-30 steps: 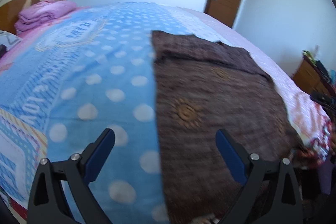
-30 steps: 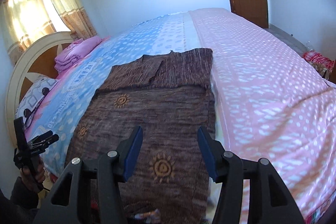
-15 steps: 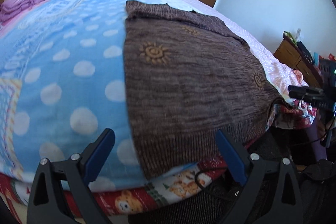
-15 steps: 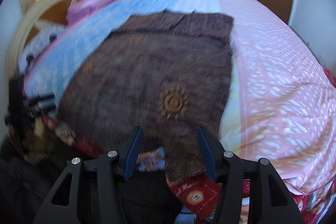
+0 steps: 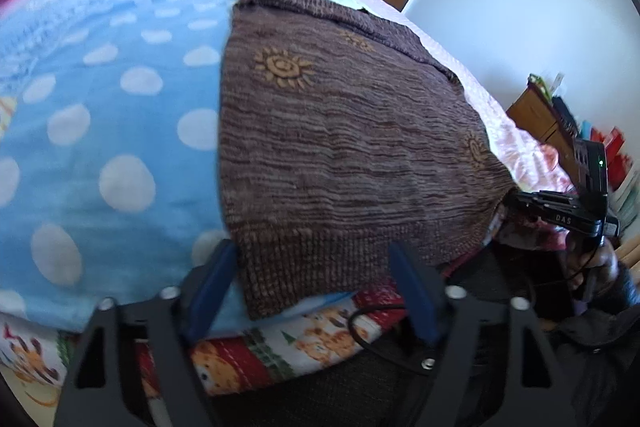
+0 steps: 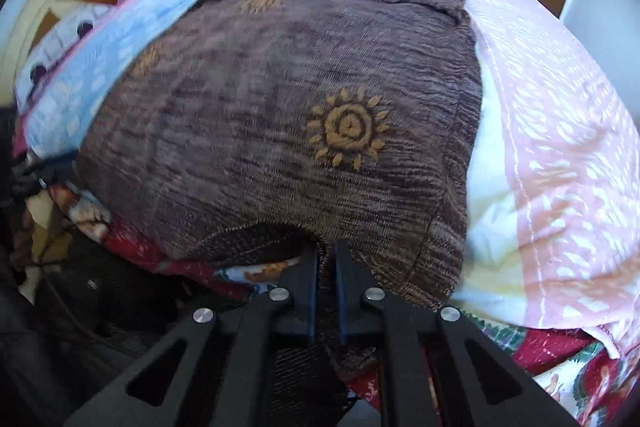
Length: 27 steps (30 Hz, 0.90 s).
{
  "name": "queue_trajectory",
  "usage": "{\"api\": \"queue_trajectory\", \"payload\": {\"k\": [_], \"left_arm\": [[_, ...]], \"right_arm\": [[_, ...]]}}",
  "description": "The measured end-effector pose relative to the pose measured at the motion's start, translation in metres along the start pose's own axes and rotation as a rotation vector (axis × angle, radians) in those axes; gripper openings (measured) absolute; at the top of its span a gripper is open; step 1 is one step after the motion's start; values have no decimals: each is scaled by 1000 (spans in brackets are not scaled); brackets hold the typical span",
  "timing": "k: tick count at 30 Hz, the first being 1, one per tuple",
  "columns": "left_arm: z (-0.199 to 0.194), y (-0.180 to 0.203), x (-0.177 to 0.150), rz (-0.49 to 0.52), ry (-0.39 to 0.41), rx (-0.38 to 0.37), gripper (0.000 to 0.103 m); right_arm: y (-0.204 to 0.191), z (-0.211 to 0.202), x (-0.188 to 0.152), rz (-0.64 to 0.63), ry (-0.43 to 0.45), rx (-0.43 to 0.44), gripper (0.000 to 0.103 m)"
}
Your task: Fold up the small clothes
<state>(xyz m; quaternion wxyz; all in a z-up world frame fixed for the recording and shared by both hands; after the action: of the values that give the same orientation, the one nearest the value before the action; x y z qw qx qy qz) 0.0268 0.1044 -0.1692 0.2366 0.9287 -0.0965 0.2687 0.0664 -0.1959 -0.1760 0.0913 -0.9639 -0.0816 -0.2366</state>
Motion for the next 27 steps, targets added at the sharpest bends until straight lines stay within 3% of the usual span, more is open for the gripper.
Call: {"api": "queue_trajectory", "payload": {"k": [3,6,13,23,24,26,27], "left_arm": [[6,-2,-4,-36,-34,-22,40],[13,-6,-4,-79,-60,-5,10],[-3,9,37,-33,27,-6,10],[25,-6,139,-3,84,35,10],[25,-9,143,-5,85,34,14],[24,-16,155,1,88,38,30],[22,-18,157,5,90,38,52]], "right_arm": [[10,-18,10,77,57,62,3],[16,-24,21,108,90,66,3],[22,-21,40,110,118,50,3],[57,9,126,193,181,22,3],[62,14,131,209,184,14,3],[71,25,139,240,182,14,3],[73,30,141,250,175,14,3]]}}
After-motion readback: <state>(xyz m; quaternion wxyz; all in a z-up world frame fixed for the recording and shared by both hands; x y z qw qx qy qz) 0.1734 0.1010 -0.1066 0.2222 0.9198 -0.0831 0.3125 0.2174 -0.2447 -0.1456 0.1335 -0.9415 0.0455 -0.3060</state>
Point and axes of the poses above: each gripper's, at about its wrist camera, not at the fingertips, and z roughly the way its jaws point, y to its right, x to its top, the point moved 7 cm from there along z, roughly the way its jaws point, and after that the axes turned 3 degrees about z, right-handed, at the moved point
